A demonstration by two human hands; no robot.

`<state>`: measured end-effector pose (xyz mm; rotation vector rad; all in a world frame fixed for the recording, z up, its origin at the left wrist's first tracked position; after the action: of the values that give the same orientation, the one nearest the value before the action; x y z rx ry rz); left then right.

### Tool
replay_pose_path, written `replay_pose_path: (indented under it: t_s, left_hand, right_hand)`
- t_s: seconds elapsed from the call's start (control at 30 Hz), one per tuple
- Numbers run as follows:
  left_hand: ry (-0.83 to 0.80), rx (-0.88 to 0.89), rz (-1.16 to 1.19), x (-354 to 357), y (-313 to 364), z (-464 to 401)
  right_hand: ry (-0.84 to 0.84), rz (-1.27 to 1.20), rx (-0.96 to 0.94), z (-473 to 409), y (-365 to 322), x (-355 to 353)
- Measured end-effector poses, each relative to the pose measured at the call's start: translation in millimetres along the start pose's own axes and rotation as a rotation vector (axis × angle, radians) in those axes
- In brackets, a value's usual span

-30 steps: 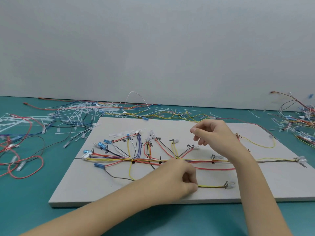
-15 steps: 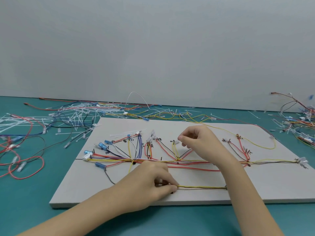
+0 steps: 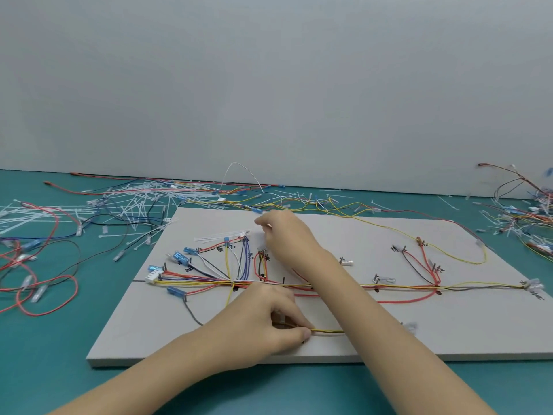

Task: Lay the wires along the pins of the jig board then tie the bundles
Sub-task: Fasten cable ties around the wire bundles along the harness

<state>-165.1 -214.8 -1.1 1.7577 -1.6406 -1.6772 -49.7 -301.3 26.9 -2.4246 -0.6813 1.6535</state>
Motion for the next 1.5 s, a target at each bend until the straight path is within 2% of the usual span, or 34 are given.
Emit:
replay_pose_path:
  t_s: [0.1,0.2,0.4,0.6,0.83,0.9,0.97,1.1,1.23,1.3,1.5]
  left_hand:
    - [0.0,-0.004,0.001,0.3,0.0,0.8]
    - [0.002,0.009,-0.012,-0.2,0.9,1.7]
    - [0.007,0.023,-0.023,-0.7,2.4,2.1]
    - [0.003,0.02,-0.03,-0.3,3.1,3.2]
    - [0.001,0.009,-0.023,-1.7,2.5,3.5]
    - [-0.004,-0.009,-0.006,-1.6,1.9,3.7]
    - [-0.011,-0.029,0.009,-2.3,1.2,3.6]
    - [-0.044,-0.075,0.021,-8.1,-0.2,3.2]
    - [-0.055,-0.134,0.05,-16.2,-1.3,4.8]
    - [-0.06,-0.177,0.076,-18.4,-2.0,5.1]
    - [-0.102,-0.257,0.185,-20.3,-3.3,4.4]
  right_hand:
    - [-0.058,0.144,-0.041,-16.8,1.4,14.2]
    - [-0.102,0.153,-0.045,-27.9,4.3,24.2]
    - [-0.051,0.087,-0.007,-35.8,2.0,20.7]
    - [-0.085,0.257,-0.111,-33.0,-6.5,22.3]
    - [-0.17,0.291,-0.022,-31.8,-5.7,22.5]
    - [-0.128,0.178,0.058,-33.1,-3.4,16.7]
    - [-0.058,-0.037,0.149,-34.5,-1.6,8.8]
    - [0.039,-0.364,0.211,-27.7,3.7,-5.4]
    - [0.12,-0.794,0.348,-12.5,17.1,-15.8]
    - [0.116,-0.98,0.425,-3.2,24.0,-18.6]
    - [0.084,-1.28,0.557,22.0,34.8,-19.2]
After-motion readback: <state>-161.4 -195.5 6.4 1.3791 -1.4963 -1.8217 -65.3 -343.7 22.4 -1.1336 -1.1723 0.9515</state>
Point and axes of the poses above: each hand's wrist, its own z-axis away from the middle knuckle, its own x-axis out of the palm, y = z × x, the point moved 4 cm from there along -z, towards the middle knuckle, and after that the axes turned 10 degrees about y, right-handed, at the moved point
